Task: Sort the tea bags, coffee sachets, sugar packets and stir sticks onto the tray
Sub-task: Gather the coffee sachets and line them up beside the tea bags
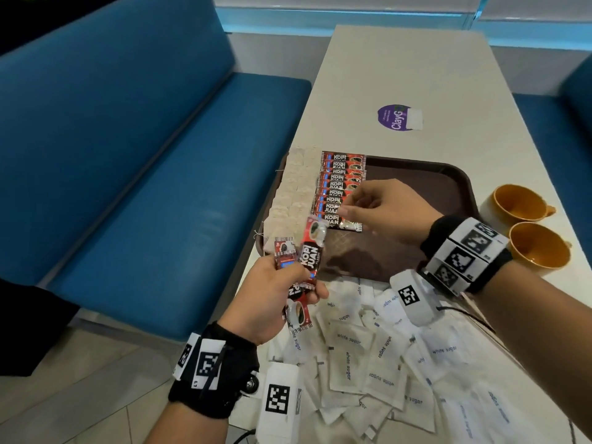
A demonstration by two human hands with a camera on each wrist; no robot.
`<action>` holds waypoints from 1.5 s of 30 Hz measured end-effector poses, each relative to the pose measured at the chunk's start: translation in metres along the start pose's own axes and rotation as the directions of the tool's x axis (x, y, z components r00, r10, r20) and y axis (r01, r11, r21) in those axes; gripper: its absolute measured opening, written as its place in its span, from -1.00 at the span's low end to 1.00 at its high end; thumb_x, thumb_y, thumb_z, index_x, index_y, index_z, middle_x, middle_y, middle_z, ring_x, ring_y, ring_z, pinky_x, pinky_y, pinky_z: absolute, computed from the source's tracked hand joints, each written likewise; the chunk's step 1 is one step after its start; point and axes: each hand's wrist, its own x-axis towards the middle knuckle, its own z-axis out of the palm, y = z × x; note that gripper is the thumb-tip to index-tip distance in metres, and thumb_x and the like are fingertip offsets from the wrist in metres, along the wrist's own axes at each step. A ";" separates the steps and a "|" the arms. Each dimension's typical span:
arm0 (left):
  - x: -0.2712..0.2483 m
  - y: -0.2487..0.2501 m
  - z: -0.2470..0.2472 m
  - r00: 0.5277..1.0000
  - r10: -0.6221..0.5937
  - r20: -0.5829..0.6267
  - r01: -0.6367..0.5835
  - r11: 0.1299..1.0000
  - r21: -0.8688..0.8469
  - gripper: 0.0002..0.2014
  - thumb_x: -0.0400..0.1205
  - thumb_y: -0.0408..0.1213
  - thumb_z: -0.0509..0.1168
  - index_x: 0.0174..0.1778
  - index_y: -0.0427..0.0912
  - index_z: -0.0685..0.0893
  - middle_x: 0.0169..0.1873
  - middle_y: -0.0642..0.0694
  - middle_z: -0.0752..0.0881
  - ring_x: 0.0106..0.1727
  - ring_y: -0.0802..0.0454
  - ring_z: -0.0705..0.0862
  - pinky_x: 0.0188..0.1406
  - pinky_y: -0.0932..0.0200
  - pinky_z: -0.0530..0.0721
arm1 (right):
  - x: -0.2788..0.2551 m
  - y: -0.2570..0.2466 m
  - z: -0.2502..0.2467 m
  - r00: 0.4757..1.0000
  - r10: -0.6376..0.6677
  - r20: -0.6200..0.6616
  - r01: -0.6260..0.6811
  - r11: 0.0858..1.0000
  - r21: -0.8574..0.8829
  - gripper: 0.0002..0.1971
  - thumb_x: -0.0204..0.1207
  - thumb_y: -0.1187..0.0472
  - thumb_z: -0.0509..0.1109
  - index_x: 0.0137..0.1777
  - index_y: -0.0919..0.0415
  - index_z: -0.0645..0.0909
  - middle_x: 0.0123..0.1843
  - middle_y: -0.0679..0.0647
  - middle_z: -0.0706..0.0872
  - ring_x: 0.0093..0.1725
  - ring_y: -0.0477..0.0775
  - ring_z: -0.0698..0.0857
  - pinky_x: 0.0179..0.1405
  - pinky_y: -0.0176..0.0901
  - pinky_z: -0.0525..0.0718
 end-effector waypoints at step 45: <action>-0.010 0.006 -0.010 0.988 -0.137 -0.075 0.096 0.912 -0.399 -0.80 0.82 -0.11 0.21 0.08 -0.16 0.64 -0.37 -0.10 0.48 -0.32 -0.11 0.58 -0.08 -0.42 0.76 | 0.027 0.052 0.020 0.959 0.280 0.042 -0.283 0.940 0.191 -0.74 0.31 0.32 0.76 -0.07 0.26 0.78 -0.14 0.24 0.87 -0.32 0.07 0.79 -0.41 -0.20 0.75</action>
